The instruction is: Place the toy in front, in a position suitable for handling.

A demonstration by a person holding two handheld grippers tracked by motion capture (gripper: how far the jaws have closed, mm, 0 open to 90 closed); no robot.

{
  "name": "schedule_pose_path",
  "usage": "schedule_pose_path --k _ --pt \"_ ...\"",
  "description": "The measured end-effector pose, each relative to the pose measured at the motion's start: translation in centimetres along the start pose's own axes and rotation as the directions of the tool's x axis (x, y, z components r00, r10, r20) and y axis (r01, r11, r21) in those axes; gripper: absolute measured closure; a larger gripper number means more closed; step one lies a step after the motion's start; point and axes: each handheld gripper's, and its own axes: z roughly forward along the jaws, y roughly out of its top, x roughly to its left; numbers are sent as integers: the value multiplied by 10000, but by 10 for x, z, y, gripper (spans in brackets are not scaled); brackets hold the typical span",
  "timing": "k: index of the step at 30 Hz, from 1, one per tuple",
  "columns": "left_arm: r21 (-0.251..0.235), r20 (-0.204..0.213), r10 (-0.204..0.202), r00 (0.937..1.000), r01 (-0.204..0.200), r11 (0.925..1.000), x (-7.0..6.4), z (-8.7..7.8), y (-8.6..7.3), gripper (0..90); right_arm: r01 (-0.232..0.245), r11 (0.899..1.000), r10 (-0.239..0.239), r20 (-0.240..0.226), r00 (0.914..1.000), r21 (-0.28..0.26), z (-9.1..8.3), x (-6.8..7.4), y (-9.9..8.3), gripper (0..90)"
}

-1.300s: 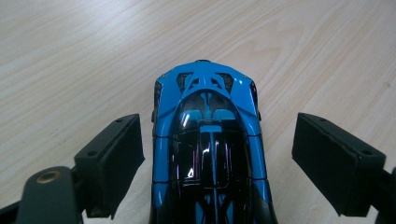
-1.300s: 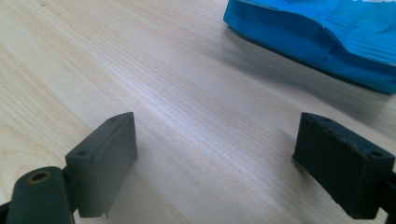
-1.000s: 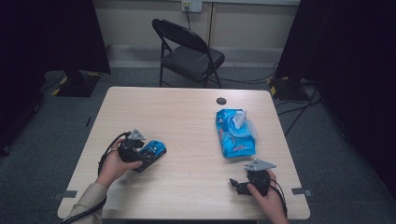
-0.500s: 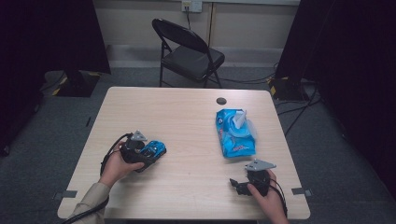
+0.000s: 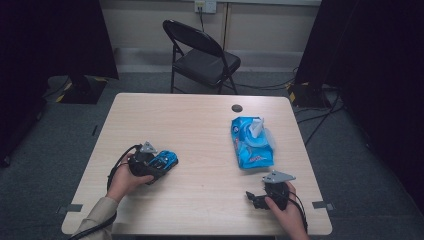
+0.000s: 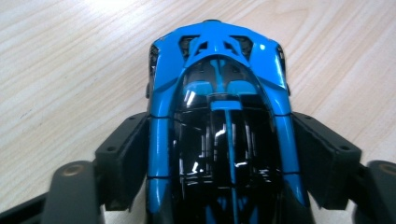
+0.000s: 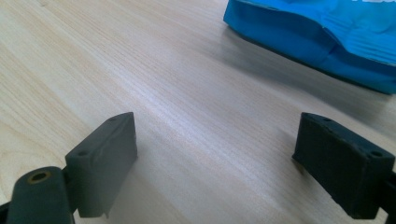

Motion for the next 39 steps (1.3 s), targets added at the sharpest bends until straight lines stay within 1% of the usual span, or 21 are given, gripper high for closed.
schedule_pose_path --k 6,10,11,12,13,14,15,19,23,25,26,29,33,35,38,39 --pt "45 -133 -56 9999 57 10000 -1 0 1 257 1 10000 -1 -1 10000 -2 0 0 0 123" --pt "29 -172 -210 9996 211 9998 -1 -1 1 258 -2 10000 2 0 10000 -2 0 0 0 123" --pt "-118 -118 -304 9995 302 9995 -1 -2 1 260 -3 10000 3 -2 10000 -2 0 0 0 123" --pt "-150 -124 -337 9994 335 9993 -1 -4 2 272 -3 10000 3 -1 10000 -1 0 0 0 123" --pt "-135 -189 -297 9994 294 9995 -1 -4 3 277 -3 10000 3 -2 10000 -1 0 0 0 123" --pt "-59 -143 -381 9992 380 9993 0 -4 3 278 -2 10000 2 -3 10000 -2 0 0 0 123" --pt "97 -181 -310 9994 312 9995 0 -4 3 278 -3 10000 3 -1 10000 -1 0 0 0 123" --pt "25 -214 -423 9989 424 9991 -1 -4 3 279 -4 10000 4 -3 10000 -3 0 0 0 123" --pt "1 -139 -630 9979 630 9980 1 -6 4 279 -2 10000 2 -3 10000 -2 0 0 0 123" --pt "19 -228 -620 9978 621 9981 1 -7 5 280 -3 10000 3 -3 10000 -2 0 0 0 123" --pt "67 -117 -623 9980 624 9980 1 -8 6 280 -4 10000 4 -2 10000 -2 0 0 0 123" --pt "68 -204 -647 9977 649 9979 2 -10 8 280 -4 10000 4 -2 10000 -1 0 0 0 123" --pt "92 -216 -722 9972 724 9973 1 -14 12 280 -1 10000 1 -2 10000 -2 0 0 0 123" --pt "129 -100 -734 9973 736 9972 0 -15 15 281 -2 10000 2 -2 10000 -3 0 0 0 123" --pt "132 -186 -725 9972 727 9973 -1 -13 15 281 -3 10000 3 -2 10000 -1 0 0 0 123" --pt "234 -185 -691 9974 696 9973 0 -13 15 281 -3 10000 3 -2 10000 -1 0 0 0 123"
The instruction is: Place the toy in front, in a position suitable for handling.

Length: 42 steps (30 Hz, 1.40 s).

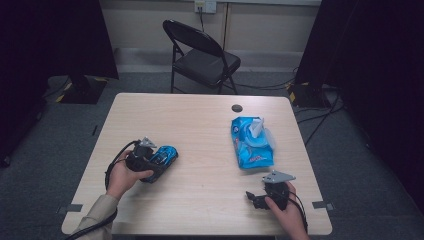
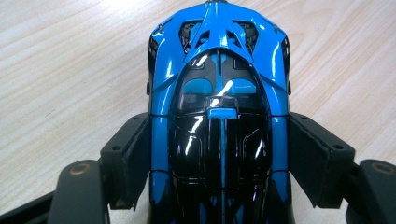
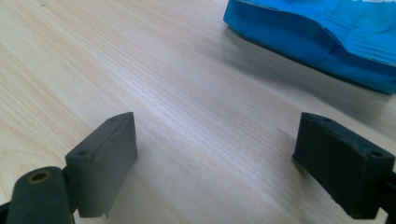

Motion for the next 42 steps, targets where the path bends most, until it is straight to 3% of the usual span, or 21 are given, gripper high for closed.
schedule_pose_path --k 2,12,20,23,26,33,36,39,42 --pt "-26 9 -104 9999 104 9999 0 3 -1 281 2 10000 -2 0 10000 -2 0 0 0 123" --pt "169 -197 277 9994 -274 9995 -3 10 -2 280 -2 10000 2 1 10000 0 0 0 0 123" --pt "154 -217 315 9993 -311 9994 -4 12 -4 273 -2 10000 2 0 10000 -1 0 0 0 123" --pt "-179 -480 288 9984 -297 9994 -4 11 -5 206 1 10000 -1 1 10000 -1 0 0 0 123" --pt "-168 -391 131 9991 -137 9998 -2 8 -6 183 2 10000 -2 0 10000 -1 0 0 0 123" --pt "-36 -227 83 9997 -84 10000 -2 6 -15 182 0 10000 0 0 10000 0 0 0 0 123" --pt "17 -115 62 9999 -62 10000 -2 8 -17 221 2 10000 -2 1 10000 0 0 0 0 123" --pt "13 -248 325 9992 -324 9995 -4 9 -17 258 0 10000 0 1 10000 0 0 0 0 123" --pt "196 -304 290 9991 -284 9994 -5 9 -15 259 2 10000 -2 0 10000 -1 0 0 0 123"
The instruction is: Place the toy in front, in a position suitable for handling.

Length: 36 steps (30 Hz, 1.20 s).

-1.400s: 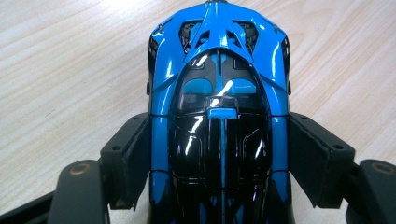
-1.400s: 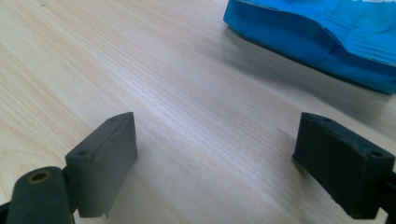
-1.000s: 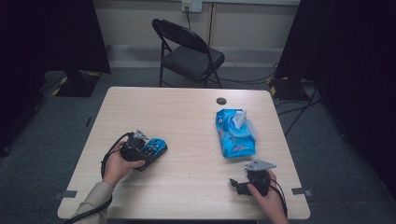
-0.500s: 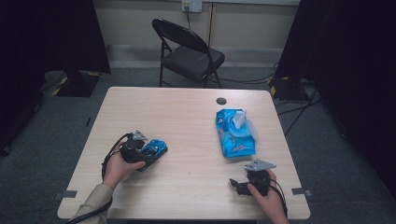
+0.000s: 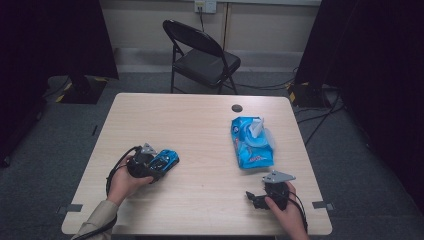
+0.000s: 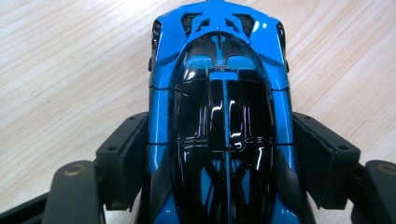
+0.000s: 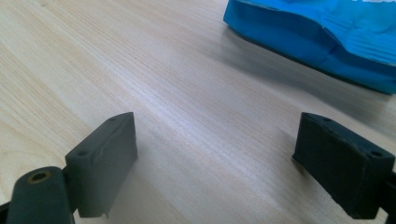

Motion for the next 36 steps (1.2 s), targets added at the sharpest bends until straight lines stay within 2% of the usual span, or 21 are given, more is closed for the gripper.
schedule_pose_path --k 3,4,6,10,14,20,36 --pt "55 41 -104 9999 104 9999 1 -1 0 260 0 10000 0 0 10000 -2 0 0 0 123" --pt "-32 59 -250 9997 250 9997 1 -1 0 260 -3 10000 3 -1 10000 0 0 0 0 123" --pt "-265 119 -270 9996 273 9993 2 -6 2 277 -1 10000 1 0 10000 0 0 0 0 123" --pt "-77 57 -207 9998 208 9998 3 -9 5 278 -5 10000 5 -2 10000 1 0 0 0 123" --pt "-343 143 -420 9990 425 9985 4 -12 6 278 -5 10000 5 -2 10000 1 0 0 0 123" --pt "-308 72 -368 9993 370 9988 3 -17 12 279 -4 10000 4 -2 10000 0 0 0 0 123" --pt "-722 126 -395 9991 403 9966 1 -26 24 279 -3 10000 3 -1 10000 0 0 0 0 123"
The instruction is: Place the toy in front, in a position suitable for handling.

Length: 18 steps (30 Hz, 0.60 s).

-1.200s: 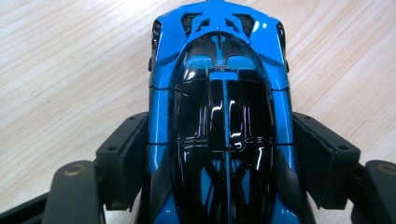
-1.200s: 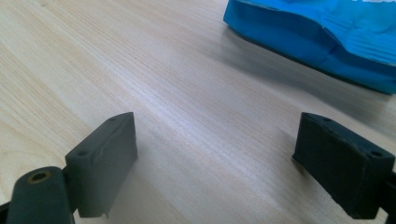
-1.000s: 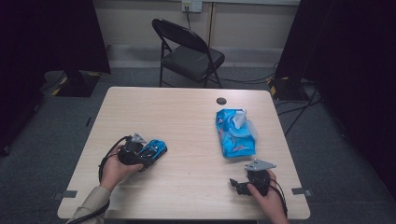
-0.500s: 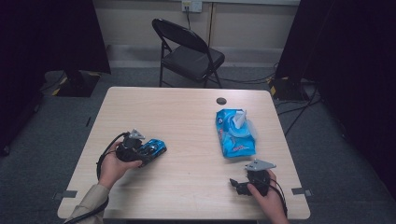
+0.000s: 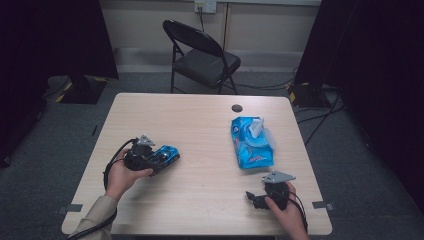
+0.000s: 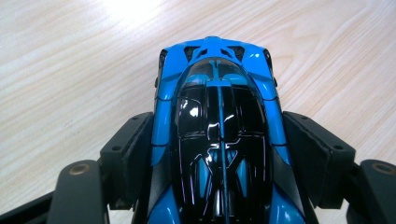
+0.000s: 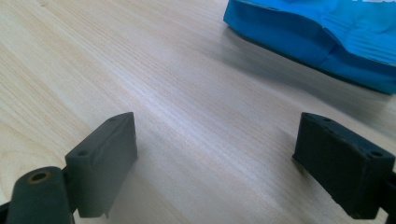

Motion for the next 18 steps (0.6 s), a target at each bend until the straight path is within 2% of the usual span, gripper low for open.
schedule_pose_path --k 4,9,14,18 --pt "-204 29 -12 10000 13 9998 -5 2 7 279 2 10000 -2 1 10000 2 0 0 0 123" --pt "-422 121 125 9998 -120 9990 -17 12 17 279 1 10000 -1 1 10000 2 0 0 0 123" --pt "-456 369 325 9988 -308 9985 -33 29 26 278 4 10000 -4 -1 10000 2 0 0 0 122" --pt "-446 366 545 9978 -529 9976 -46 46 30 278 6 10000 -6 -3 10000 2 0 0 0 122"
